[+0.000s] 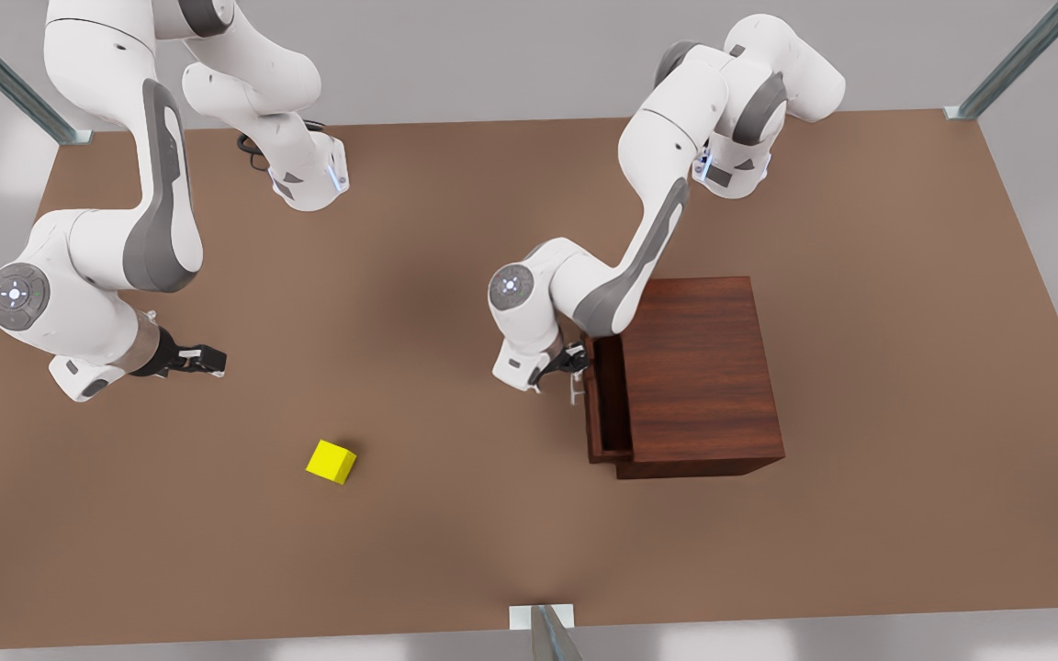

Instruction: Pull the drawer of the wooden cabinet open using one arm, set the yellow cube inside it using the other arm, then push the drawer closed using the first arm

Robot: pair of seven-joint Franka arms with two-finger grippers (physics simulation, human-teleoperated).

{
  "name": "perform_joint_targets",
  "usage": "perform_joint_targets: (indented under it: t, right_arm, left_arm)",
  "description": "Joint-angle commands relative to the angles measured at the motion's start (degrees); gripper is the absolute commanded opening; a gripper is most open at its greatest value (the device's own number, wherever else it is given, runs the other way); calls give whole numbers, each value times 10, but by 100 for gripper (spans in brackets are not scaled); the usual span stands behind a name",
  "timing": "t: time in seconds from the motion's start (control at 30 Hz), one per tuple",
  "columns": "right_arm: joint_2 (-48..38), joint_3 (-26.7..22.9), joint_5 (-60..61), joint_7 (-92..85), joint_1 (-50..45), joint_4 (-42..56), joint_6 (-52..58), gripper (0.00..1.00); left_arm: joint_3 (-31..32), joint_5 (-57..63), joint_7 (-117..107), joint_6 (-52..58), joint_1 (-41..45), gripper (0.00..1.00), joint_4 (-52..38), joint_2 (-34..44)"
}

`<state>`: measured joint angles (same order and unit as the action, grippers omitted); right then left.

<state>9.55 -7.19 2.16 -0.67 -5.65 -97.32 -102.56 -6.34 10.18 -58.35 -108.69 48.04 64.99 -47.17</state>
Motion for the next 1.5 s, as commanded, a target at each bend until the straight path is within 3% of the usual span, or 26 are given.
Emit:
perform_joint_targets:
  t: [0.0,0.63,0.7,0.77,0.8,0.83,0.87,0.9,0.93,1.03,1.13,1.2,1.23,1.3,1.47]
  right_arm:
    - [-1,0,0,1,1,0,0,100]
    - [1,0,0,1,-1,1,0,100]
    - [1,0,0,1,-1,1,0,100]
    - [6,1,-1,8,-1,3,0,100]
    - [27,1,0,45,-2,31,7,100]
    - [41,1,0,98,-20,46,10,100]
    - [44,1,0,128,-21,47,10,100]
    - [49,1,-1,151,-22,47,10,100]
    - [49,1,0,162,-22,47,10,100]
    - [57,1,0,218,-25,49,7,100]
    - [140,1,1,335,-67,114,0,100]
    - [195,11,3,359,-69,163,-11,100]
    - [206,15,2,359,-69,163,-25,100]
    - [247,16,2,383,-89,164,-77,100]
    - [293,2,94,424,-104,164,-129,100]
  left_arm:
    - [3,-22,-18,-26,1,100,-1,1]
    - [41,-24,-84,-62,5,100,-11,0]
    - [41,-66,2,202,-13,100,-129,62]
    - [40,-64,14,307,-18,100,-128,155]
    - [40,-67,45,340,-57,100,-127,183]
    - [38,-76,254,400,-155,100,-123,203]
    - [36,-158,396,393,-266,100,-92,211]
    - [36,-198,502,313,-350,100,-3,243]
    - [34,-189,505,159,-352,100,169,334]
    - [22,-188,533,164,-361,100,179,349]
    - [16,-182,564,173,-367,100,180,344]
    - [15,-186,608,284,-370,100,66,271]
    - [15,-187,610,285,-372,100,66,267]
    - [17,-185,615,165,-369,100,204,350]
    - [18,-189,622,167,-368,100,201,347]
